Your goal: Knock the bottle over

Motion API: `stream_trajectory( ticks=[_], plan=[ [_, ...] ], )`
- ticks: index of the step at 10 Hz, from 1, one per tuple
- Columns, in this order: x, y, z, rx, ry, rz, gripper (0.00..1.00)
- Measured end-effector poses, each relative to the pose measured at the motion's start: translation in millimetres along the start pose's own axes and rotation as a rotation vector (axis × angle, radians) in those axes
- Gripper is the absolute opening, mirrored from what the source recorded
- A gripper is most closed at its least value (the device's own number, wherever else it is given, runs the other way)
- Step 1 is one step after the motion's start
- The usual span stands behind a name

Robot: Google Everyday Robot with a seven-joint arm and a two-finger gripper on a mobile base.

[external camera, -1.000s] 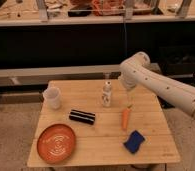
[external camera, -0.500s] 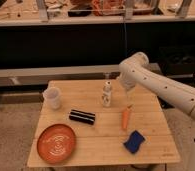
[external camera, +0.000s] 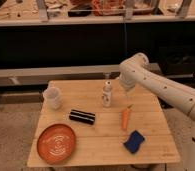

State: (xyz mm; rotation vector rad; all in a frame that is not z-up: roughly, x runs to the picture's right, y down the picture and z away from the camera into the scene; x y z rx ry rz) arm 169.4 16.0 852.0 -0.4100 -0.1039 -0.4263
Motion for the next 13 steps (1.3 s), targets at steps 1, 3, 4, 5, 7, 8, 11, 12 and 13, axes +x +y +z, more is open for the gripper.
stream_trajectory(
  ticks=[1,3,4,5,7,8,11,12,13],
  plan=[
    [-1,0,2,0.000,-0.003,-0.008,0.80],
    [-4,-2,5,0.001,-0.011,-0.031,0.80],
    [-5,-2,6,0.002,-0.014,-0.041,0.80],
    [-6,-2,8,0.003,-0.019,-0.053,0.80],
    [-7,-1,10,0.004,-0.024,-0.069,0.80],
    [-9,-1,11,0.005,-0.029,-0.079,0.80],
    [-14,-1,15,0.009,-0.039,-0.113,0.80],
    [-15,0,17,0.011,-0.044,-0.123,0.80],
    [-16,1,18,0.012,-0.047,-0.133,0.80]
  ],
)
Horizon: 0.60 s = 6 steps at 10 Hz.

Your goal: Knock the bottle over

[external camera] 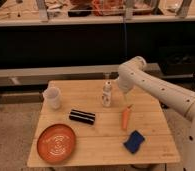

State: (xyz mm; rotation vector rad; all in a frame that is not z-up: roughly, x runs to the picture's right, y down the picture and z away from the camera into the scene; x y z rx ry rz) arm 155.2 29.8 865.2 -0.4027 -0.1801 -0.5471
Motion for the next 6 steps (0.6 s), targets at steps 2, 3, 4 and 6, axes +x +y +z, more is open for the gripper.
stream_trajectory(
  ticks=[2,3,4,6],
  plan=[
    [-3.2,0.5,3.1,0.001,-0.008,-0.022,0.80],
    [-5.5,-0.3,4.8,0.002,-0.012,-0.032,0.80],
    [-8.2,-1.2,6.1,0.004,-0.017,-0.041,0.80],
    [-11.0,1.5,8.8,0.007,-0.026,-0.064,0.80]
  ],
)
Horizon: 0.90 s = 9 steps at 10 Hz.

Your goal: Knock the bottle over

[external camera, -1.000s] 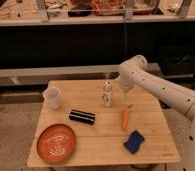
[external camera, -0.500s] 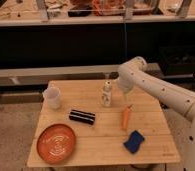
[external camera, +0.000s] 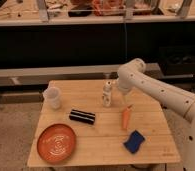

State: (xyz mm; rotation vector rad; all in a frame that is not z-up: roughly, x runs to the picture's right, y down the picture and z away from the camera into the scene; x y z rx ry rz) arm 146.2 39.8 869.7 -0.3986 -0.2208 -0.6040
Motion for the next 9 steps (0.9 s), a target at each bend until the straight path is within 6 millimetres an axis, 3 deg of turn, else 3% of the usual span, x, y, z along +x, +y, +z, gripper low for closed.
stream_trajectory(
  ticks=[9],
  plan=[
    [-17,0,8,0.014,-0.035,-0.065,0.80]
  ],
)
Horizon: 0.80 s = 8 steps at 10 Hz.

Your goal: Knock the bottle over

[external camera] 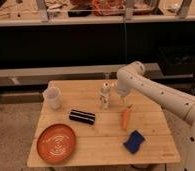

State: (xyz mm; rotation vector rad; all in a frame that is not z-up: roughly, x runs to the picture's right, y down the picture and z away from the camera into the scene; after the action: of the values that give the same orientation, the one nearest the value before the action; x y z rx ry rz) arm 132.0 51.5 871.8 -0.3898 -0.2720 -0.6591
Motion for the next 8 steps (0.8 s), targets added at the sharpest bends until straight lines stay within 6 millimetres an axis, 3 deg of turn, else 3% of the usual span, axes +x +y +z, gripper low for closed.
stream_trajectory(
  ticks=[8],
  plan=[
    [-14,-13,4,0.015,-0.025,-0.044,0.80]
  ],
)
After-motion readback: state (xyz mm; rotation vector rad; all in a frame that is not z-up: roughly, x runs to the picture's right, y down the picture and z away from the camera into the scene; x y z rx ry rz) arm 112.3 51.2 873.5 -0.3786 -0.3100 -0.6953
